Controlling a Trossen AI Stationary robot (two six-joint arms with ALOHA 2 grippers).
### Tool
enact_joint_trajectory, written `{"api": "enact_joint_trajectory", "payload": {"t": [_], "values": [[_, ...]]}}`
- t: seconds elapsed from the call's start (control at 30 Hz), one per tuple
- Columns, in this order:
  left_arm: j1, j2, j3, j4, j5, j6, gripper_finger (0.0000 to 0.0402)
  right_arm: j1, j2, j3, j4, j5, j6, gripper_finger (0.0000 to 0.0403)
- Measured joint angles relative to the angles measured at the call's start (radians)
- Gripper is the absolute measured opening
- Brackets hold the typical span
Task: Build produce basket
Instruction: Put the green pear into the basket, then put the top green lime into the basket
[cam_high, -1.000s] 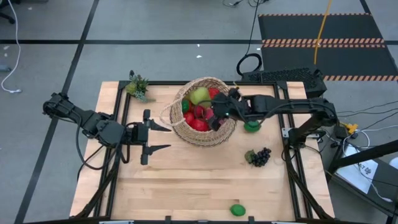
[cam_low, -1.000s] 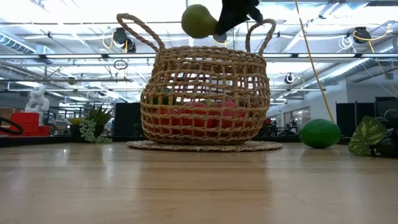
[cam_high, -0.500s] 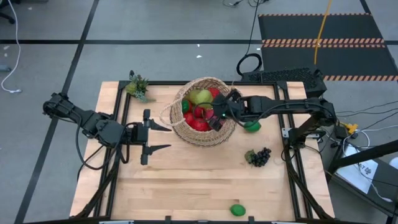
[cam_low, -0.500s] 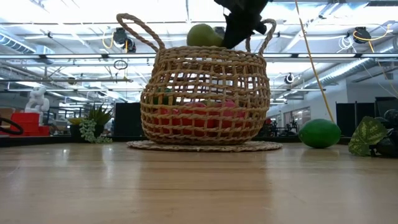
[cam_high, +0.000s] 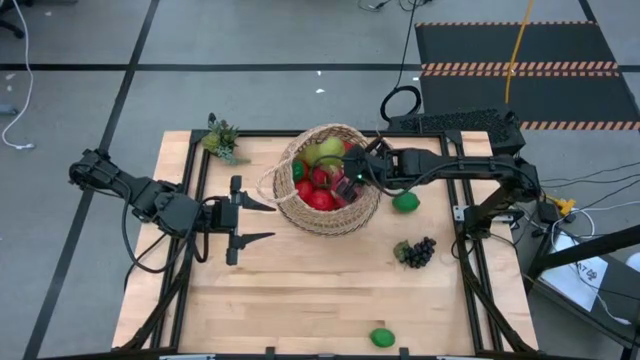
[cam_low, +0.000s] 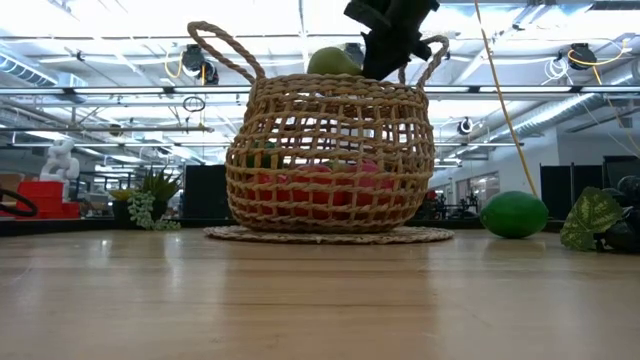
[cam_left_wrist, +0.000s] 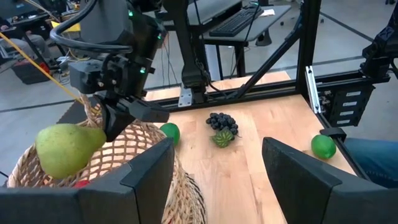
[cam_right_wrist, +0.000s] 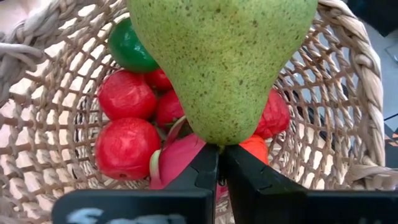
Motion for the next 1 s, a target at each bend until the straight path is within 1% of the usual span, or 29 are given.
{"api": "enact_joint_trajectory", "payload": {"t": [0.17, 0.27, 0.47, 0.67, 0.83, 1.0], "values": [[0.0, 0.0, 0.0, 0.0, 0.0, 0.004, 0.0243, -0.015, 0.0, 0.0, -0.003, -0.001, 0.0, 0.0014], [0.0, 0.0, 0.0, 0.0, 0.0, 0.007, 0.0243, -0.018, 0.0, 0.0, 0.005, 0.0, 0.0, 0.0024], [0.0, 0.0, 0.0, 0.006, 0.0, 0.023, 0.0243, -0.02, 0.0, 0.0, 0.044, 0.0, -0.013, 0.0082], [0.0, 0.0, 0.0, 0.012, 0.0, 0.024, 0.0243, -0.014, -0.004, -0.001, 0.135, 0.001, -0.079, 0.0137], [-0.001, 0.0, 0.0, 0.011, 0.0, 0.017, 0.0243, 0.043, -0.045, -0.001, 0.25, -0.002, -0.154, 0.0156], [-0.002, 0.0, 0.0, 0.012, 0.0, 0.01, 0.0243, 0.148, -0.104, -0.001, 0.271, 0.002, -0.192, 0.0157]]}}
